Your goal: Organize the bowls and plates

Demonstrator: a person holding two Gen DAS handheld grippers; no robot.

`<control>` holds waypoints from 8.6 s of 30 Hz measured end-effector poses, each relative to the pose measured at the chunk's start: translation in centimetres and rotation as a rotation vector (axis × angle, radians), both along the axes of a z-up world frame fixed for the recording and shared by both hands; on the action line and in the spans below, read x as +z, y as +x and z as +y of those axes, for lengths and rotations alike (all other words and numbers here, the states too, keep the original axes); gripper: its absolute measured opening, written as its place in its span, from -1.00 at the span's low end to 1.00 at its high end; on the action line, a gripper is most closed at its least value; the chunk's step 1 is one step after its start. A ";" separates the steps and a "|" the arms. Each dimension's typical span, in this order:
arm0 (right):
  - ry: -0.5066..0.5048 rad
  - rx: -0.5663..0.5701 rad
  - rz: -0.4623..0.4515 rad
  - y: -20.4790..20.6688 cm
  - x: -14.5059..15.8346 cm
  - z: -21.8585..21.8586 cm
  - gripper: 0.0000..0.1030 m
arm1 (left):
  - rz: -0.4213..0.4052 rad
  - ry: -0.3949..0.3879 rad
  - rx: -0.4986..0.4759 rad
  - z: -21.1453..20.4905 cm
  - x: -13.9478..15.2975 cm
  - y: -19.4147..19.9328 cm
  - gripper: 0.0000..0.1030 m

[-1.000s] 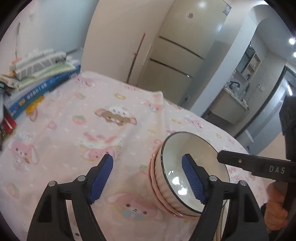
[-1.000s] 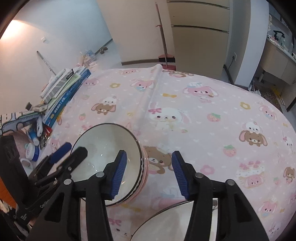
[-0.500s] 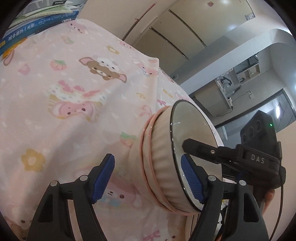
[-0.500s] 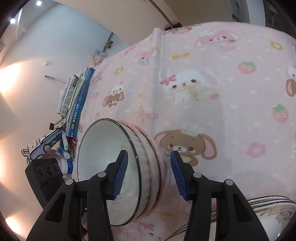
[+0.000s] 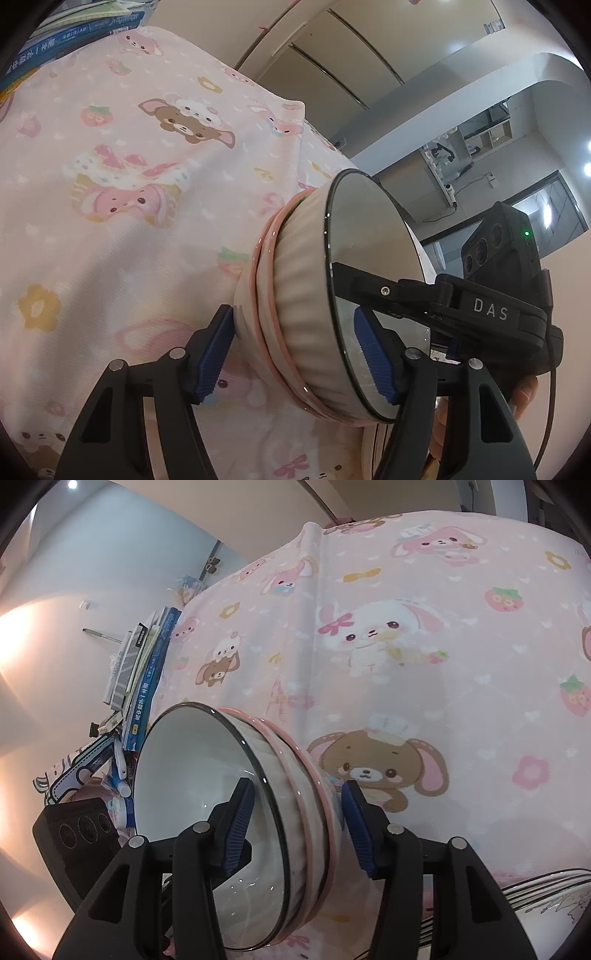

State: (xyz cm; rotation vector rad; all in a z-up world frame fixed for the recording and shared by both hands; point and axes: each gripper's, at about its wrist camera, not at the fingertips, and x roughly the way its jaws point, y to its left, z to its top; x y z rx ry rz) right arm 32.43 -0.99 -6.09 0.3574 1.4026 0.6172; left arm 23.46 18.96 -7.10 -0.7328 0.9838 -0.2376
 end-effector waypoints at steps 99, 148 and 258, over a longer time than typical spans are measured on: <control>-0.110 -0.215 -0.119 -12.1 4.9 -18.0 -0.35 | 0.161 0.140 -0.272 -17.2 5.1 -6.3 0.00; -0.215 -0.266 -0.682 -19.2 13.1 -18.5 -0.48 | -0.536 0.595 -0.124 -18.2 15.8 -13.5 0.44; -0.337 -0.412 -1.105 -32.0 7.5 -19.6 1.00 | -0.766 0.641 0.093 -14.0 7.6 -26.0 1.00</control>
